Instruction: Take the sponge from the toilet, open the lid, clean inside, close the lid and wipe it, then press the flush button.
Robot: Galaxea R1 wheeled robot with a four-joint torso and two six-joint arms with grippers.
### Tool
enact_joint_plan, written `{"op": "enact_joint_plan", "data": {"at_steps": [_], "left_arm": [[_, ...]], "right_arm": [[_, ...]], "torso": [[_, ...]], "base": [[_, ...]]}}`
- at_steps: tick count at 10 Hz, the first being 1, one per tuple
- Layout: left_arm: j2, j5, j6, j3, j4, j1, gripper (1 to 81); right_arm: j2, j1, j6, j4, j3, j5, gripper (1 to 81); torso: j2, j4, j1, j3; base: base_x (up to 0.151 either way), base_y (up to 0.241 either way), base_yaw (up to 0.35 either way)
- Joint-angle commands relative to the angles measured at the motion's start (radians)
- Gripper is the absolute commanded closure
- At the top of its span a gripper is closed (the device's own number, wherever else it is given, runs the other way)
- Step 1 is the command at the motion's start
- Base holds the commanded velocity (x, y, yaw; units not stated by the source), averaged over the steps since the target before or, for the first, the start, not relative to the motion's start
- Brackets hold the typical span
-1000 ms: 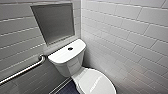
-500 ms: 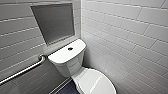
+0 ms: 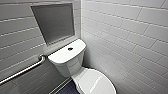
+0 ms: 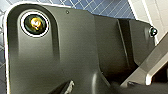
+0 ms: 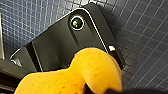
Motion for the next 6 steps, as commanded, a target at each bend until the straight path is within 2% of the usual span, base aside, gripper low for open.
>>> {"op": "enact_joint_plan", "data": {"at_steps": [1,2,4,6], "left_arm": [[-0.169,0.081,0.002,0.216,0.025,-0.056,1.0],[-0.154,0.082,0.000,0.216,0.025,-0.062,1.0],[-0.136,0.081,-0.003,0.228,0.007,-0.110,1.0],[-0.152,0.084,-0.098,0.278,-0.001,-0.195,1.0]], "right_arm": [[0.017,-0.025,-0.042,0.026,-0.021,-0.011,81.1],[0.020,-0.018,-0.044,0.021,-0.018,-0.006,81.1],[0.029,-0.011,-0.044,-0.032,-0.017,0.011,81.1],[0.037,-0.018,-0.045,-0.072,-0.024,0.037,81.1]], "torso": [[0.000,0.000,0.000,0.000],[0.000,0.000,0.000,0.000],[0.000,0.000,0.000,0.000],[0.000,0.000,0.000,0.000]], "base": [[0.000,0.000,0.000],[0.000,0.000,0.000],[0.000,0.000,0.000],[0.000,0.000,0.000]]}}
